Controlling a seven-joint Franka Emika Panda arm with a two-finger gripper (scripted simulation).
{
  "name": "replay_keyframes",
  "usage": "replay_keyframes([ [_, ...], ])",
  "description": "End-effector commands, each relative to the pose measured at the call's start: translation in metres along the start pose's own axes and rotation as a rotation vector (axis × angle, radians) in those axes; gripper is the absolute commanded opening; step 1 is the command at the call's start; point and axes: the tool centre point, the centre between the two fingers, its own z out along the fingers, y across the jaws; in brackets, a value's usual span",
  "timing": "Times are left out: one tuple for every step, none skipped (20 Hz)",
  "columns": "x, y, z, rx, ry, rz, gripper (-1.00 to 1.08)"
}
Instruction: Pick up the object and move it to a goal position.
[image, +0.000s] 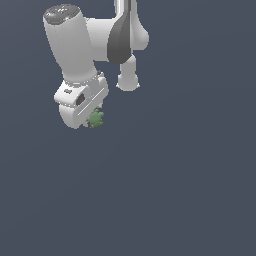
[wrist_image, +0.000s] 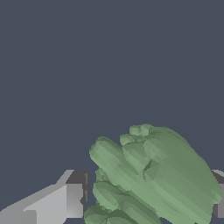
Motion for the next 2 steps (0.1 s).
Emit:
replay_keyframes([
  [-0.0002, 0.0017, -0.0026, 0.001, 0.000, 0.000, -1.00],
  [-0.0002, 0.0018, -0.0028, 0.001, 0.000, 0.000, -1.00],
])
